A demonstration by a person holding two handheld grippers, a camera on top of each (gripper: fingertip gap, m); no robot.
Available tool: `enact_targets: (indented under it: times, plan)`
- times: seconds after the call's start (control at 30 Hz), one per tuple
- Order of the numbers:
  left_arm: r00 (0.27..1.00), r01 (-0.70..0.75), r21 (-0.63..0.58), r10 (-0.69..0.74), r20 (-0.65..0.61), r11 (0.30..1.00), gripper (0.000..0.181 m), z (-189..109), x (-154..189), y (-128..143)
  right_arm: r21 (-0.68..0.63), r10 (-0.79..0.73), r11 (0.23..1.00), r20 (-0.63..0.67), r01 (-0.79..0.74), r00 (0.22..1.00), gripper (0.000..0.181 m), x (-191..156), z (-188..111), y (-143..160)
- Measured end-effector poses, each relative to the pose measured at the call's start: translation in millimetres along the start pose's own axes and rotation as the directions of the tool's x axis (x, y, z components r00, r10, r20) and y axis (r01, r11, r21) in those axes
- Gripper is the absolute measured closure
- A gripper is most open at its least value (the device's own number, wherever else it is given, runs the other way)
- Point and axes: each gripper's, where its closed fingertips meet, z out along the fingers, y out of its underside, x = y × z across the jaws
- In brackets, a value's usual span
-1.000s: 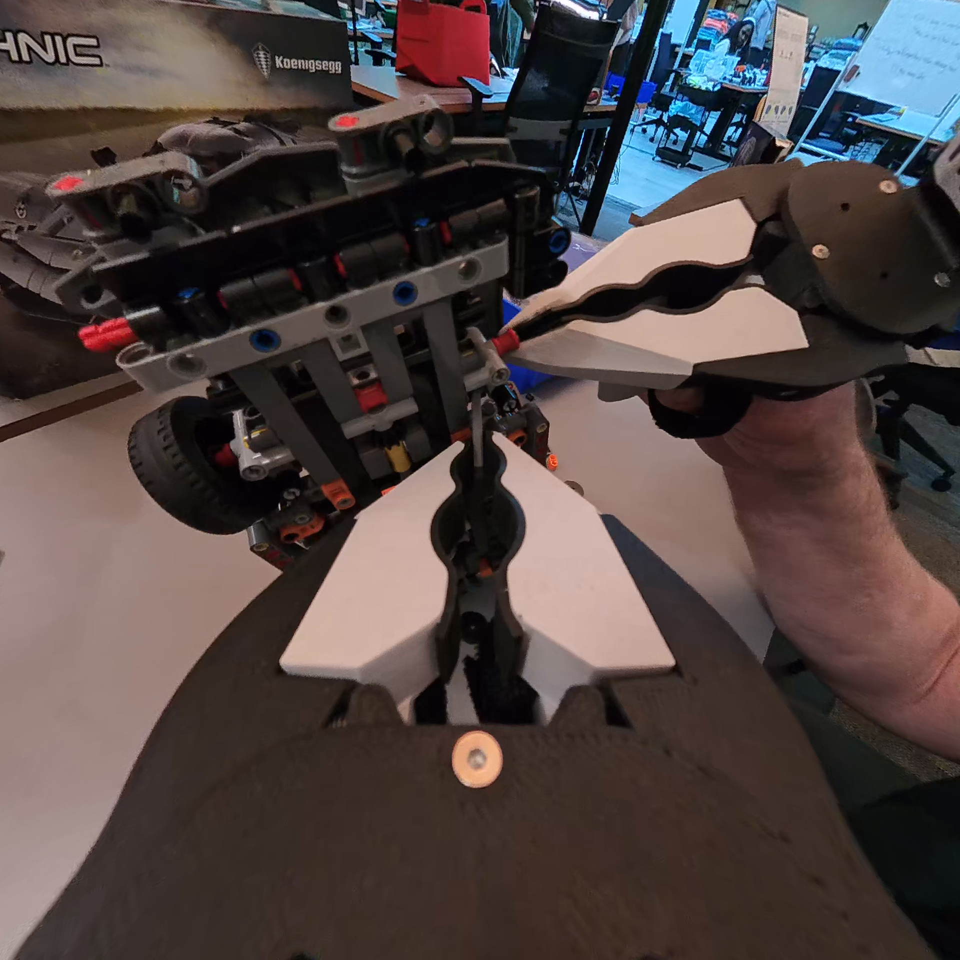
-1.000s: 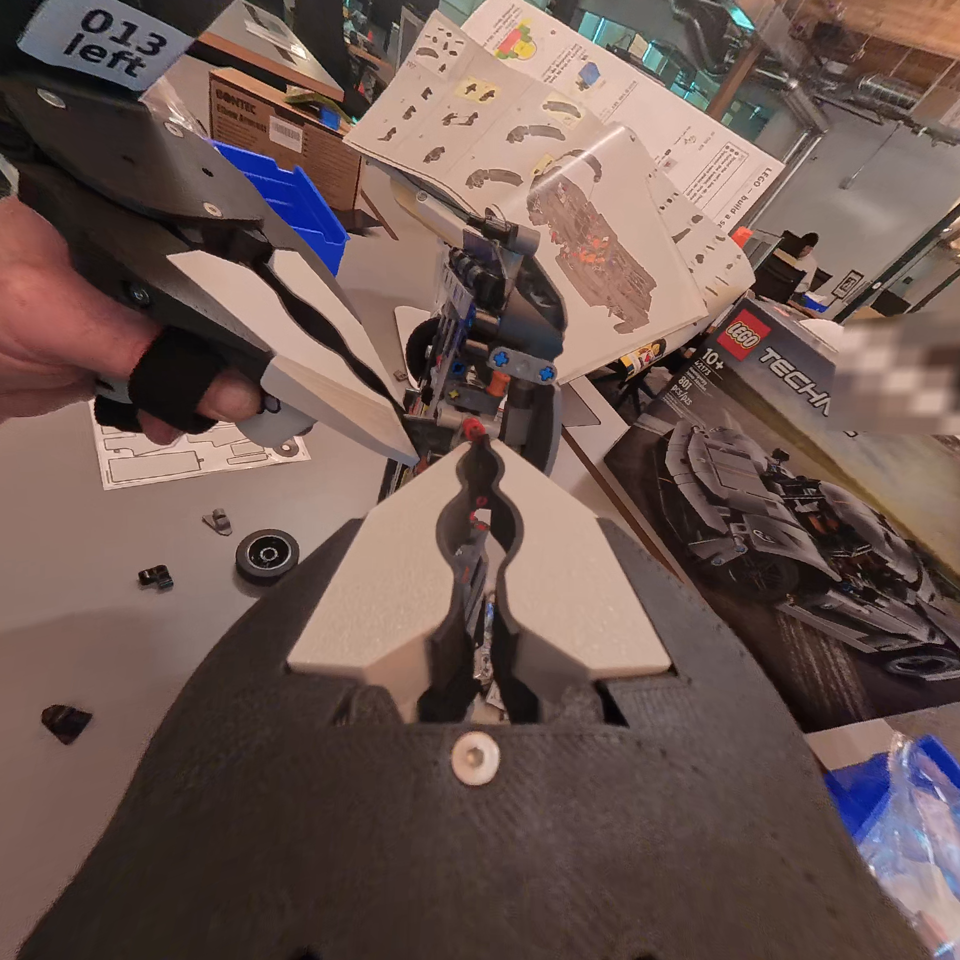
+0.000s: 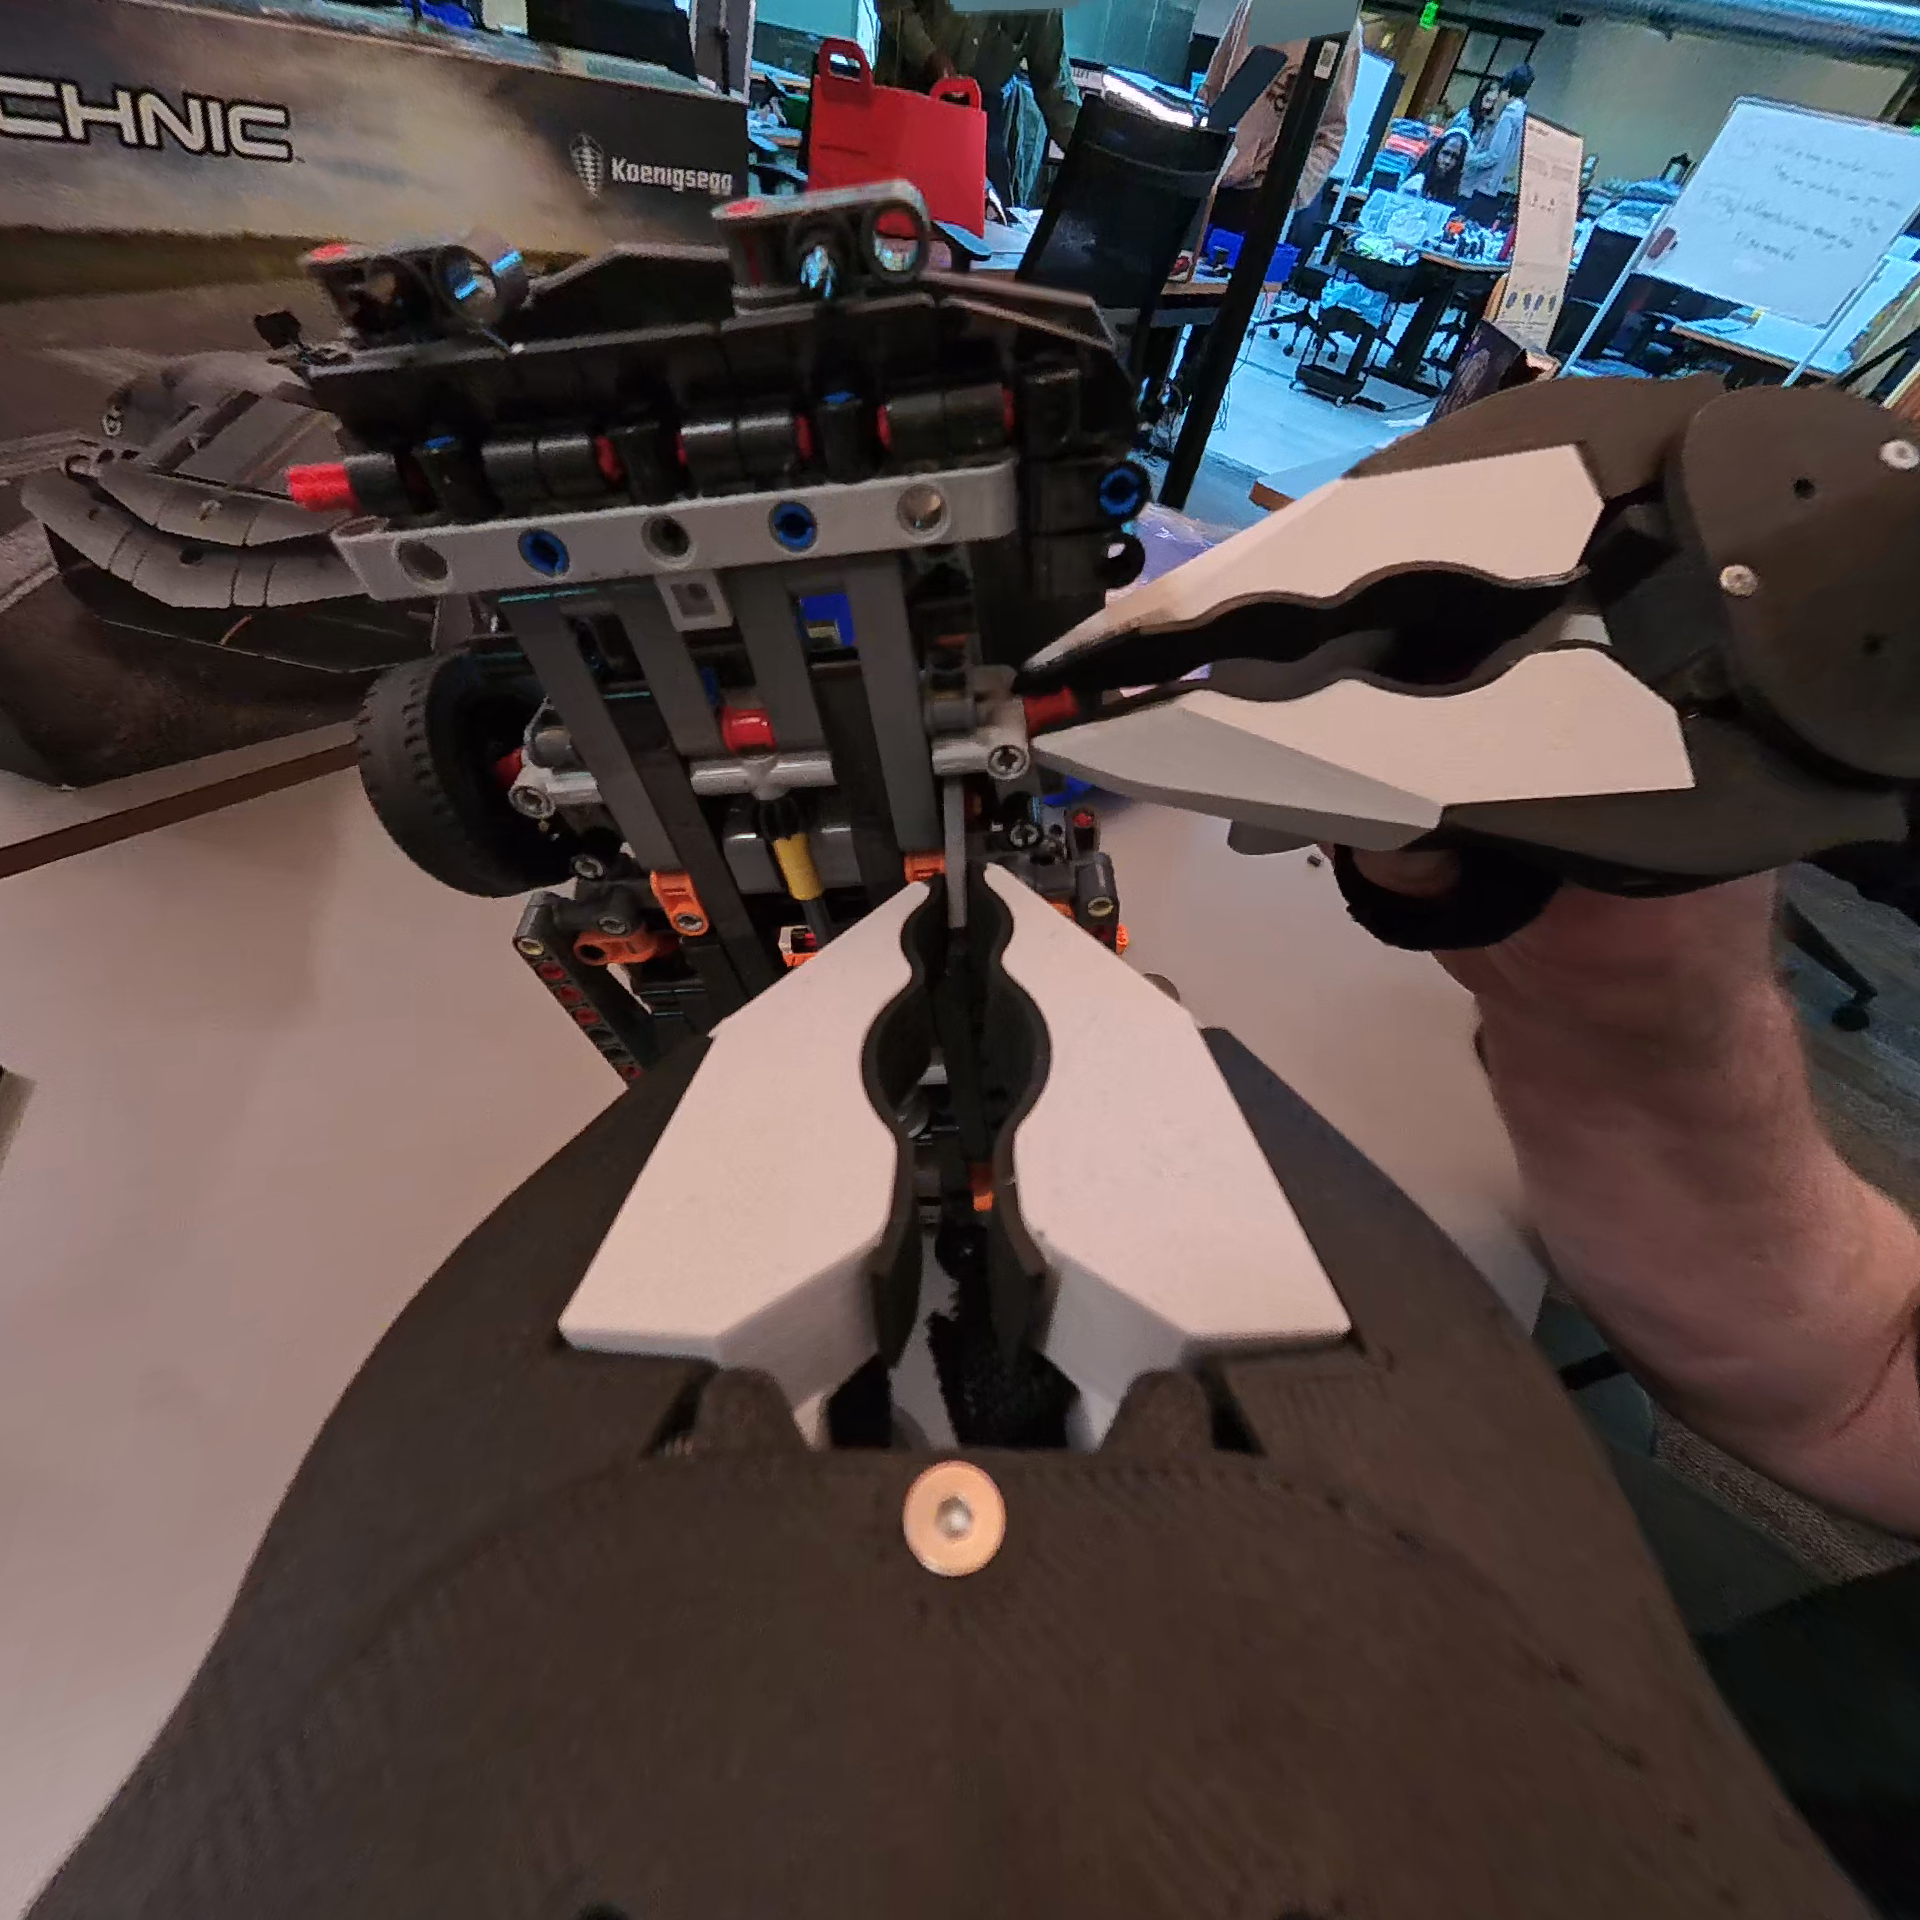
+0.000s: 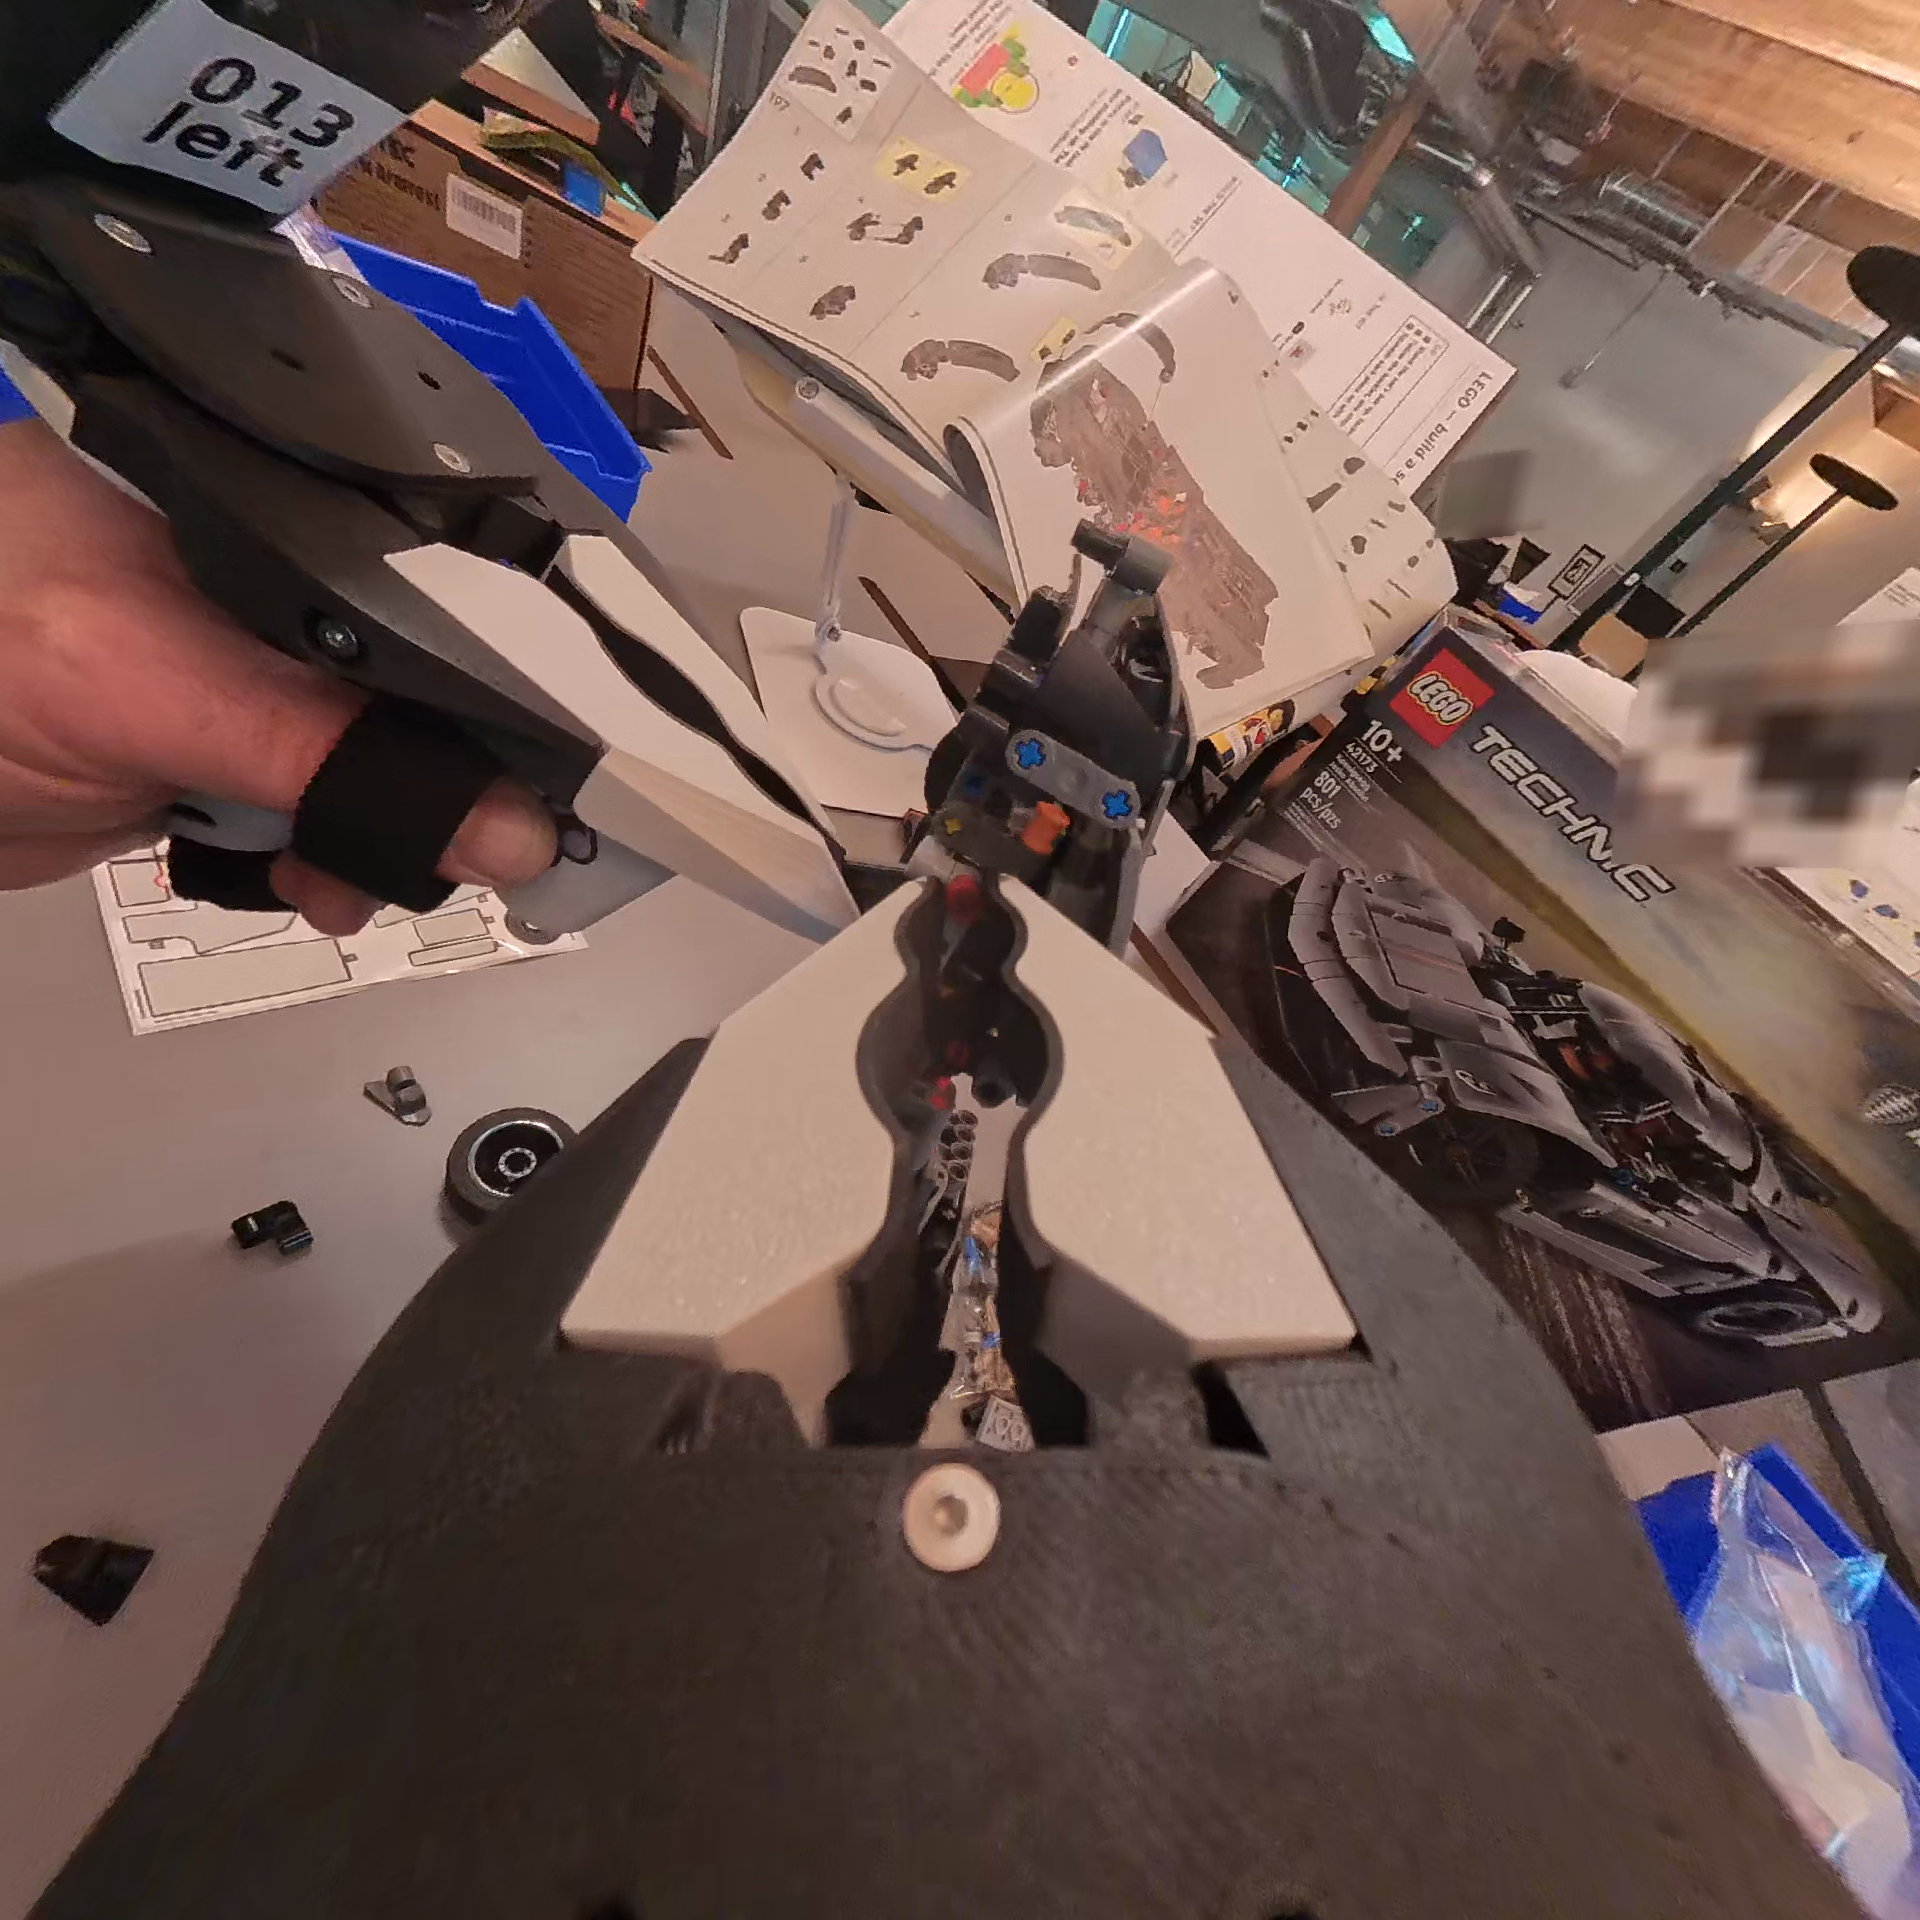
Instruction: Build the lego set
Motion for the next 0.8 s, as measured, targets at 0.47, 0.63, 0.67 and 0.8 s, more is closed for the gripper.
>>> enact_targets:
  times: [0.47, 0.63, 0.67, 0.8]
  plan:
    - [0.991, -0.130, -0.042, 0.129, -0.025, 0.991, 0.181, -7, 5, 3, 0.004, -0.116, 0.993, -0.017, 0.116, 0.993, 0.178, -10, -9, -2]
    - [0.963, -0.263, -0.063, 0.266, 0.046, 0.963, 0.181, -9, 2, 2, 0.013, -0.119, 0.993, -0.025, 0.120, 0.993, 0.178, -13, -10, -3]
    - [0.962, -0.268, -0.067, 0.271, 0.038, 0.961, 0.181, -10, 3, 2, 0.015, -0.119, 0.993, -0.023, 0.120, 0.993, 0.178, -13, -10, -3]
    - [0.978, -0.208, -0.069, 0.206, -0.039, 0.976, 0.181, -11, 2, 1, 0.007, -0.123, 0.992, -0.023, 0.123, 0.992, 0.177, -14, -7, -3]
